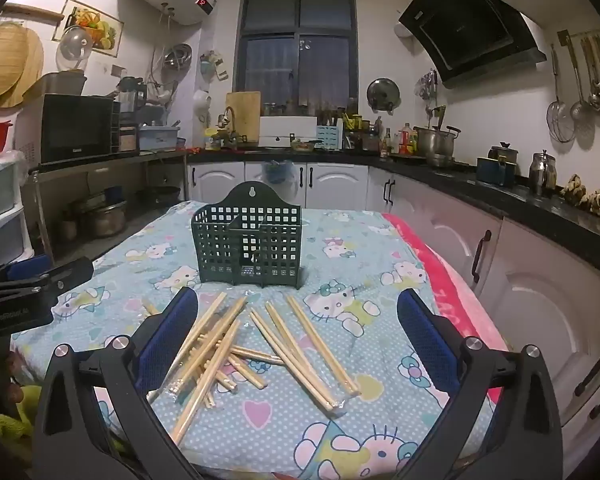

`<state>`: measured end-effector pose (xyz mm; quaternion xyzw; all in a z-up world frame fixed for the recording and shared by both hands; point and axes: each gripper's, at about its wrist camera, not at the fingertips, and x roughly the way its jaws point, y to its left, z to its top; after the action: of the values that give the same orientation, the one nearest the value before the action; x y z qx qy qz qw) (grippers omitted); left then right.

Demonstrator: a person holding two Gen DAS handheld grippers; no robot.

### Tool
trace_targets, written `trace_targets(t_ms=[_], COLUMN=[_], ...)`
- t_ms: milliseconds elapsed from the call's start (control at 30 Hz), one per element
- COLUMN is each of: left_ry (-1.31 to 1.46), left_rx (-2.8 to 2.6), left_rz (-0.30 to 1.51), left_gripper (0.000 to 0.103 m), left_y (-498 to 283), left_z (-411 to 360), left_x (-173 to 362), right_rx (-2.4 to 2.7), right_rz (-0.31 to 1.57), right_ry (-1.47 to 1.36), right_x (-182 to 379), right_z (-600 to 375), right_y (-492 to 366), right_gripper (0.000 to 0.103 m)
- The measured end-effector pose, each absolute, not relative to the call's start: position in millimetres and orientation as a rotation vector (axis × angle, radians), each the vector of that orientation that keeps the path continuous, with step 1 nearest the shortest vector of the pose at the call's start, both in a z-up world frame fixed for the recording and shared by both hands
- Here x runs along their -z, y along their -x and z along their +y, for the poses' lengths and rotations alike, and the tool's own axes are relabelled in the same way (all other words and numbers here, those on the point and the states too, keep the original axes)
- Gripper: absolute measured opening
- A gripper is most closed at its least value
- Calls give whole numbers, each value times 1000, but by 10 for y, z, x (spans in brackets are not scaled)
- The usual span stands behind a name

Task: Organize utensils

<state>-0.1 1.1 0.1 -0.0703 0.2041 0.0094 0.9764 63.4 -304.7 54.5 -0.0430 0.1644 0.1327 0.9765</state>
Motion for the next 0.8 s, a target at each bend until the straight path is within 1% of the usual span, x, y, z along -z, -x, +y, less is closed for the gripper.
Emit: trace_targets(t_ms=[800], left_ry=[126], left_rx=[-17], left_rz=[403], left_gripper=[93], left_y=[-10], left_z=[-19], left_x=[-46], right_rx=[-266], right_rz=[332], right_ry=[92], right_x=[-537], right_z=[-3052], right_y=[-622], right_gripper=[97])
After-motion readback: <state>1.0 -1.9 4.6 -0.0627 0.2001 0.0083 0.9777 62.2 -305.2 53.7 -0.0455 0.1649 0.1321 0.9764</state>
